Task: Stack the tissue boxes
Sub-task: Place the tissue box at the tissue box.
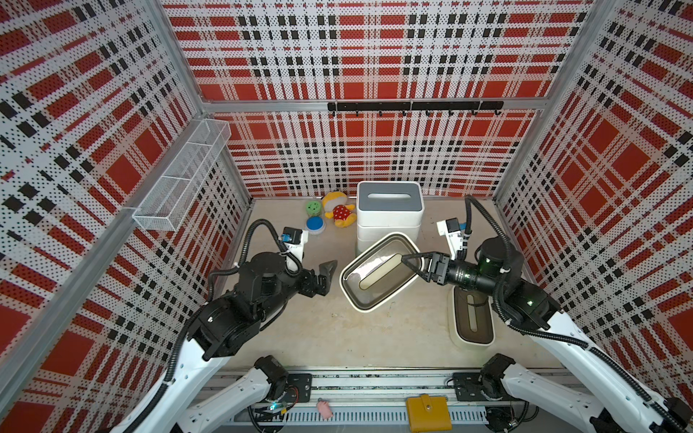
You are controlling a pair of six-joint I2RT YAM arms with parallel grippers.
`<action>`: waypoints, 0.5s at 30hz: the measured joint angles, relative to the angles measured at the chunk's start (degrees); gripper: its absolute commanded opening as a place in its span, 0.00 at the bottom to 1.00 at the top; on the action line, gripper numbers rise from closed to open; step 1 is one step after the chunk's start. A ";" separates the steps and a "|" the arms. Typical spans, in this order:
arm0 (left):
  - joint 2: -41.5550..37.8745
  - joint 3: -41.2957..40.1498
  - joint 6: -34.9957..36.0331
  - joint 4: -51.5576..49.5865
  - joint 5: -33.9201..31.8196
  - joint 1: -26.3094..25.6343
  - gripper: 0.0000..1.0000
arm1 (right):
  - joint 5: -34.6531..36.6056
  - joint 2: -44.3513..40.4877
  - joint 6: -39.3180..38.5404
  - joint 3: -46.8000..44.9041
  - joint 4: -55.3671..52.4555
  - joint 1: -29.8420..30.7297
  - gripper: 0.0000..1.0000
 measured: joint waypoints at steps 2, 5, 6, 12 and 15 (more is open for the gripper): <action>-1.27 -0.61 -0.39 0.55 0.26 1.14 1.00 | 0.02 1.03 -0.07 3.78 0.44 0.00 0.44; -2.49 -1.14 -1.31 1.27 0.63 2.49 1.00 | 0.46 2.86 -0.44 8.87 0.83 0.00 0.46; -2.75 -1.38 -1.64 1.55 0.74 2.78 1.00 | 0.83 3.67 -0.61 10.56 0.96 0.00 0.46; -3.30 -3.37 -3.69 2.58 1.29 3.23 1.00 | 5.88 9.01 -1.05 18.69 1.79 0.00 0.47; -3.37 -3.89 -4.57 2.71 1.44 3.23 1.00 | 9.55 11.96 -1.05 22.99 1.57 0.00 0.46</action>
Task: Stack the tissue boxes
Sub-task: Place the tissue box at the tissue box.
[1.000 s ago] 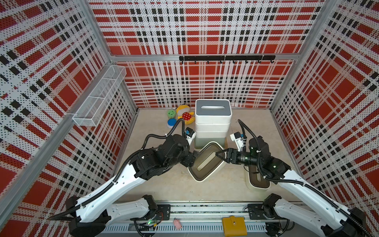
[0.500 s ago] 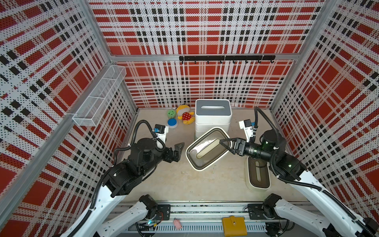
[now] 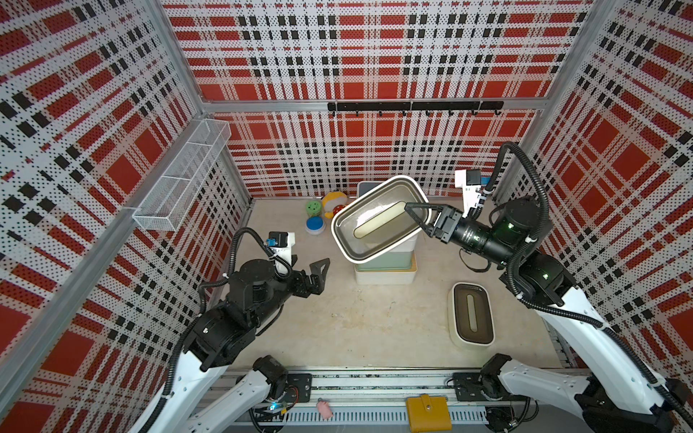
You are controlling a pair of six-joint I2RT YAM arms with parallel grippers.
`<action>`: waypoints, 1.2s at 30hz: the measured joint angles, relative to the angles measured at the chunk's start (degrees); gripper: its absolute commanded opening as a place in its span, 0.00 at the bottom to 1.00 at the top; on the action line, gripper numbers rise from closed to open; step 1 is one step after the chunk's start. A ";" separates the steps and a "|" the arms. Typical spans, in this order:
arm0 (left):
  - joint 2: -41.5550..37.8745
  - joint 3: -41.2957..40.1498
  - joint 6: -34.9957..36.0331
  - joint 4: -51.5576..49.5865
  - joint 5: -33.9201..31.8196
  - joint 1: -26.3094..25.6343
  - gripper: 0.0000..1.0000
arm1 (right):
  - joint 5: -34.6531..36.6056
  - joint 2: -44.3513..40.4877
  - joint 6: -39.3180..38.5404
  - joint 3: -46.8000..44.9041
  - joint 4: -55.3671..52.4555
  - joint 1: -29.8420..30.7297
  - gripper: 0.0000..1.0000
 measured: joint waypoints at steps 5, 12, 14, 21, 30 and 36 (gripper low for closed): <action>-0.68 -1.07 -1.57 1.11 0.74 0.00 1.00 | 6.54 2.54 1.25 4.52 -1.03 -0.81 0.46; -0.83 -2.25 -2.89 1.64 1.25 0.00 1.00 | 13.53 3.69 6.75 6.78 -2.67 -4.11 0.47; -0.83 -2.43 -3.02 2.01 1.44 0.00 1.00 | 14.95 4.13 8.81 6.82 -3.15 -5.05 0.48; -0.79 -3.06 -3.19 2.82 2.21 0.02 1.00 | 16.79 7.65 15.47 7.93 -5.40 -7.26 0.48; -0.52 -4.28 -3.63 3.69 2.78 0.04 1.00 | 16.65 10.27 21.75 7.93 -5.99 -8.63 0.48; -0.46 -4.50 -3.61 4.07 3.08 0.04 1.00 | 16.63 11.98 23.98 7.93 -5.99 -8.83 0.49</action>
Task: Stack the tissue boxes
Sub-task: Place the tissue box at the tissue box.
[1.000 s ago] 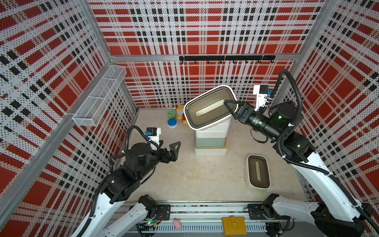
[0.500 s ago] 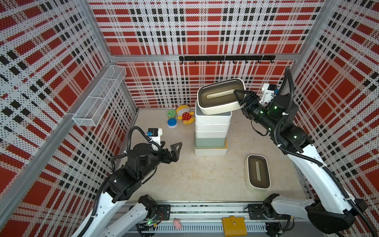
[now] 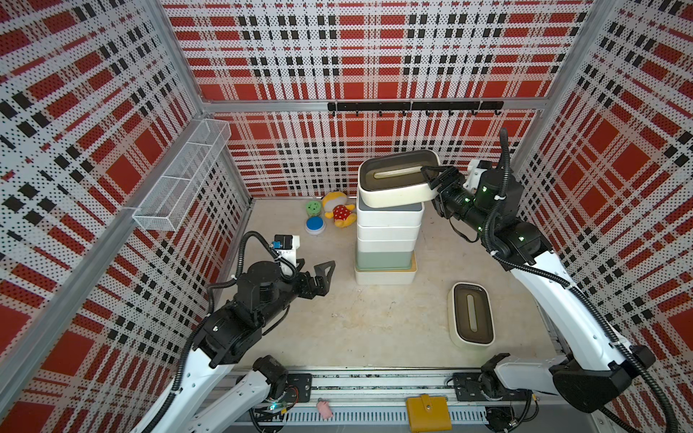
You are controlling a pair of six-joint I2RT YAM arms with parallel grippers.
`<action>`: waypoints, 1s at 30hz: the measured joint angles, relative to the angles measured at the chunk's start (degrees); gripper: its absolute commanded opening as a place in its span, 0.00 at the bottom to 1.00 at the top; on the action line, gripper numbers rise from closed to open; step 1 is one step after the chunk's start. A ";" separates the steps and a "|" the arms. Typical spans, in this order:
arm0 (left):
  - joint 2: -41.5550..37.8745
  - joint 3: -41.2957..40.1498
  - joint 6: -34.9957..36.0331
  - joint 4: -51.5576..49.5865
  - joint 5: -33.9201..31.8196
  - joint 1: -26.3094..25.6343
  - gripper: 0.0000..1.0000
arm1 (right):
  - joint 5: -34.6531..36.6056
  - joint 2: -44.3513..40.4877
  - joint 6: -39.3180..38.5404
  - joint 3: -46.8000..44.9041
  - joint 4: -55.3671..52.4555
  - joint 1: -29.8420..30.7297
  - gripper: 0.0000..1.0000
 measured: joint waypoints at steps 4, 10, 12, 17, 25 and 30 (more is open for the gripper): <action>-0.04 -0.39 -0.22 0.22 0.42 0.00 1.00 | -0.07 1.05 0.63 0.00 0.02 -0.04 0.49; -1.01 -1.49 -0.37 0.48 0.83 0.00 0.99 | -0.33 1.84 1.60 0.00 0.33 -0.09 0.50; -1.27 -1.60 -0.39 0.46 0.83 0.00 0.99 | -0.48 2.08 1.81 0.00 0.52 -0.09 0.51; -1.95 -1.81 -0.37 0.48 0.83 0.00 0.99 | -1.05 2.51 2.05 -0.02 1.42 -0.09 0.63; -2.08 -1.81 -0.20 1.60 2.49 0.00 1.00 | -1.42 2.51 2.21 -1.38 2.95 -0.09 0.74; -1.77 -1.22 0.52 2.95 3.37 0.00 0.99 | -1.55 2.51 2.97 -1.77 3.65 -0.09 0.81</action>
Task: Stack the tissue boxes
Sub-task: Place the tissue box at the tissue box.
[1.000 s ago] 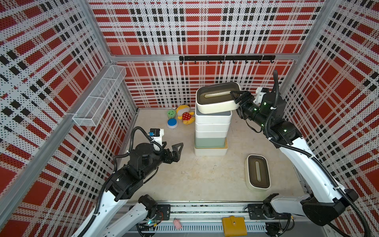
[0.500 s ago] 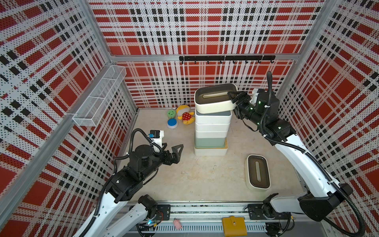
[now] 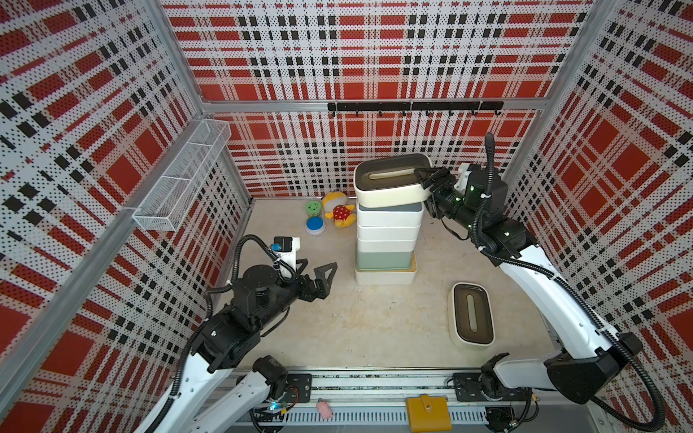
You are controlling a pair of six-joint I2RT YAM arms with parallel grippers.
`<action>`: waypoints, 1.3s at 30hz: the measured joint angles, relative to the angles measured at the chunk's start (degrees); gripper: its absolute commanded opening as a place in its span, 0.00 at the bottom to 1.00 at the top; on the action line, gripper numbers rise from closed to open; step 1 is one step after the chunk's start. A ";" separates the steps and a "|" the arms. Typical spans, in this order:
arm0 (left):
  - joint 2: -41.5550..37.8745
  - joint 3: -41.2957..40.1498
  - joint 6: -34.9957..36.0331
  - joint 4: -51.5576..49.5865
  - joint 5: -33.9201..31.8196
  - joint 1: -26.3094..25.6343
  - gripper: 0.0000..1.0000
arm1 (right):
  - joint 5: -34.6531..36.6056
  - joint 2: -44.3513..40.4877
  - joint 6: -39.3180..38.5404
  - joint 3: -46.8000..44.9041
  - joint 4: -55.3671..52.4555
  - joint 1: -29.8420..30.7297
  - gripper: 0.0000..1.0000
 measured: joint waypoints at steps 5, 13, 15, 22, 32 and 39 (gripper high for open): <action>1.16 2.36 0.52 1.86 1.68 0.00 0.99 | -0.46 0.00 0.22 -0.04 1.49 0.00 0.87; 2.05 4.72 1.33 6.69 5.35 0.00 0.99 | -1.79 0.00 -0.50 -0.33 1.88 -0.48 0.97; 2.80 5.90 1.55 7.34 5.66 0.00 0.99 | -2.12 0.00 -0.85 -0.46 1.88 -0.55 0.99; 5.27 8.15 1.95 9.44 6.62 0.00 0.99 | -2.97 -0.24 -1.92 -0.98 1.31 -1.05 1.00; 7.85 8.17 1.97 10.08 6.95 0.00 0.99 | -3.85 -0.79 -3.54 -1.07 -1.40 -1.92 1.00; 8.07 8.94 1.99 10.40 6.99 0.00 0.99 | -3.87 -0.81 -5.11 -1.05 -2.82 -1.99 1.00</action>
